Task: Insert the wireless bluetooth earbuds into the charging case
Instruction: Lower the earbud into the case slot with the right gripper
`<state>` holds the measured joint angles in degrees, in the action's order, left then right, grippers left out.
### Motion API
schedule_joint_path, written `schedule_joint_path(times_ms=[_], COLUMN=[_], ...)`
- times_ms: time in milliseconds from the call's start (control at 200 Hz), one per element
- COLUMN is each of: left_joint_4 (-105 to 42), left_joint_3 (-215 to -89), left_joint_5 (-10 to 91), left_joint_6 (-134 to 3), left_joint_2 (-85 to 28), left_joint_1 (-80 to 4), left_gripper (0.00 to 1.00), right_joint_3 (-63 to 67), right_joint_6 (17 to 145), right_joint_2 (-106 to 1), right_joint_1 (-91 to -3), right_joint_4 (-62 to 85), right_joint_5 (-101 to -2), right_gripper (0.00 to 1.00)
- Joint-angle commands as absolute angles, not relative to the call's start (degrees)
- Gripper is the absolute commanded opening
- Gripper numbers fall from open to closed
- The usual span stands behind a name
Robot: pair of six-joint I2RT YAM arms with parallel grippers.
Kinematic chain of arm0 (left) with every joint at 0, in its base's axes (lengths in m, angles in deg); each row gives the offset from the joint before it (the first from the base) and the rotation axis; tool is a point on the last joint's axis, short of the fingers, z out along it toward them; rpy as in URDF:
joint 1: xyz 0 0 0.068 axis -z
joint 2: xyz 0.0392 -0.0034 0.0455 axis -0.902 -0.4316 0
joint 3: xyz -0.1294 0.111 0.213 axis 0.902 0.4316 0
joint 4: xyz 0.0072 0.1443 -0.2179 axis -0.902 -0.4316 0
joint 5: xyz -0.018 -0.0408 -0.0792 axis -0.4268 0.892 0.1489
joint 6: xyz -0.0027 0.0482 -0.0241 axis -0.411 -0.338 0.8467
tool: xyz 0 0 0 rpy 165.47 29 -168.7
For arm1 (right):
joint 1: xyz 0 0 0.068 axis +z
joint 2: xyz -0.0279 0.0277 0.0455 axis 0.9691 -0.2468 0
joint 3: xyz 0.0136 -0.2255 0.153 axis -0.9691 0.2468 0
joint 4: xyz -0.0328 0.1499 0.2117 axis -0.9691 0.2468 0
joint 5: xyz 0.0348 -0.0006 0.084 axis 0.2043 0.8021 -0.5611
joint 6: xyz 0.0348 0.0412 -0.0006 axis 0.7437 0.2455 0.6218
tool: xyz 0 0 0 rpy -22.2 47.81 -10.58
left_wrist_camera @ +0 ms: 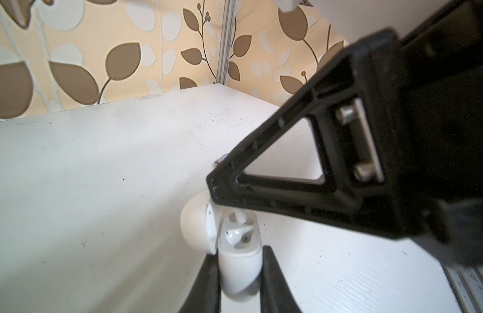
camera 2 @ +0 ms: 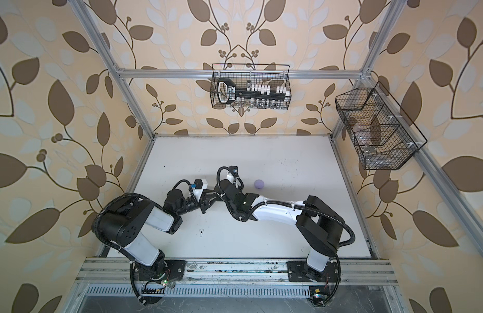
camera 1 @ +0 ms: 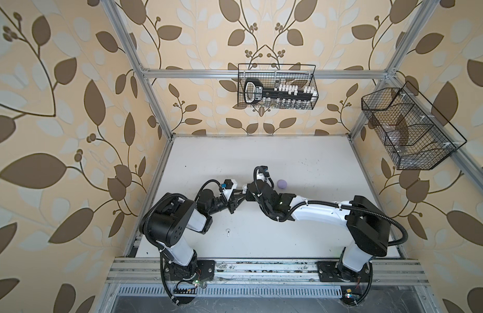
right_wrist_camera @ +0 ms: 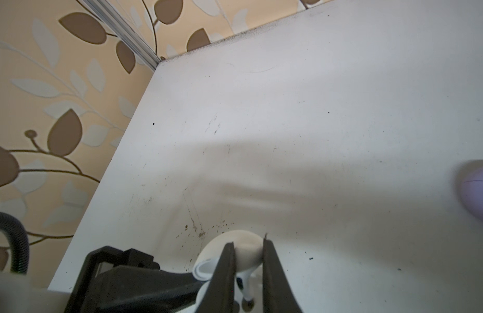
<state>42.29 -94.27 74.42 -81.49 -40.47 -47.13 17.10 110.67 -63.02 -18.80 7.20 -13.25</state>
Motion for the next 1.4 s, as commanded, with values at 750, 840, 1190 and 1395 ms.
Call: schedule_joint_path(times_ms=[750, 840, 1190, 1395], left_joint_4=[46.0, 45.9, 46.0, 46.0], left_joint_3=[-94.5, -94.5, -94.4, -94.4], left_joint_5=[75.1, 75.1, 75.4, 75.7], left_joint_6=[-81.2, -81.2, -81.3, -81.5], left_joint_2=[-40.8, -40.8, -40.8, -40.8], left_joint_1=[-47.3, -47.3, -47.3, -47.3], left_gripper=[0.16, 0.16, 0.16, 0.16], right_joint_3=[20.5, 20.7, 21.1, 20.9], right_joint_6=[114.0, 114.3, 114.9, 115.0], right_joint_2=[-61.3, -61.2, -61.2, -61.7], right_joint_1=[-17.9, -17.8, -17.6, -17.8], right_joint_4=[7.4, 7.6, 8.1, 8.2], right_joint_5=[-14.1, -13.9, -14.1, -15.0], right_gripper=[0.15, 0.15, 0.15, 0.16])
